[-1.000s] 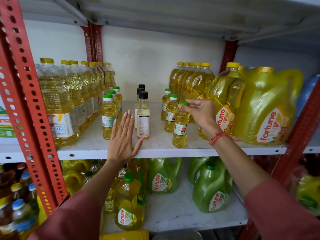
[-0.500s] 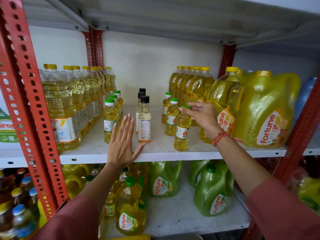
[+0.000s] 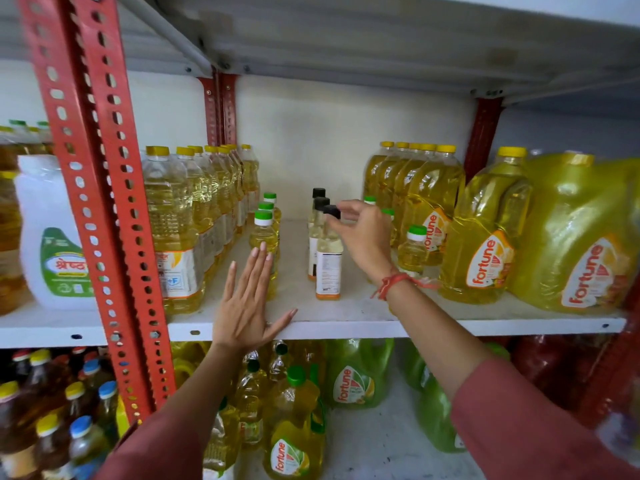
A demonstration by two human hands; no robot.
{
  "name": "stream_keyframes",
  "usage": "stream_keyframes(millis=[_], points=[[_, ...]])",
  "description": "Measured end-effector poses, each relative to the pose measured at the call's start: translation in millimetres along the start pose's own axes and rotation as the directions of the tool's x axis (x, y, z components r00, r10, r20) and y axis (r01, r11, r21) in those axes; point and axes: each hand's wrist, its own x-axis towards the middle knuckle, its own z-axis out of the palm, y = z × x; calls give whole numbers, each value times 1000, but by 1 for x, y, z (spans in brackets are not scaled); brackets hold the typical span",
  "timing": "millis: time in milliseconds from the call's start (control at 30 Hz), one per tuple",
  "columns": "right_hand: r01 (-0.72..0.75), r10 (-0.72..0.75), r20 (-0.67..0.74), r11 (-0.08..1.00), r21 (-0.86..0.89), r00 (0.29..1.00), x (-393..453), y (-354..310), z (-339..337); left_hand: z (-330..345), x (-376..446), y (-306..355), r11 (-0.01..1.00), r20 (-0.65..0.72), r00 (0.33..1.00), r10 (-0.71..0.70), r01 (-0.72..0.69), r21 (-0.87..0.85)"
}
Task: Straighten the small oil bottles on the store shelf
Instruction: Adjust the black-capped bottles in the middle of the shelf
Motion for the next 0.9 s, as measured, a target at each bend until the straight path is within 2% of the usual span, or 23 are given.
stream_keyframes(millis=[167, 333, 533, 800, 900], points=[[-71, 61, -87, 990, -118, 994, 11, -2, 28, 5, 0, -4, 999, -48, 998, 34, -34, 0], [-147, 143, -98, 989, -34, 985, 19, 3, 31, 8, 0, -5, 999, -70, 996, 52, -53, 0], [-205, 199, 50, 954, 217, 979, 18, 11, 30, 8, -1, -5, 999, -70, 996, 52, -52, 3], [-272, 258, 87, 931, 242, 962, 15, 16, 34, 4, 0, -3, 1000, -15, 999, 30, -30, -5], [-255, 227, 139, 938, 235, 964, 16, 18, 33, 4, -1, -3, 1000, 4, 1000, 24, -24, 6]])
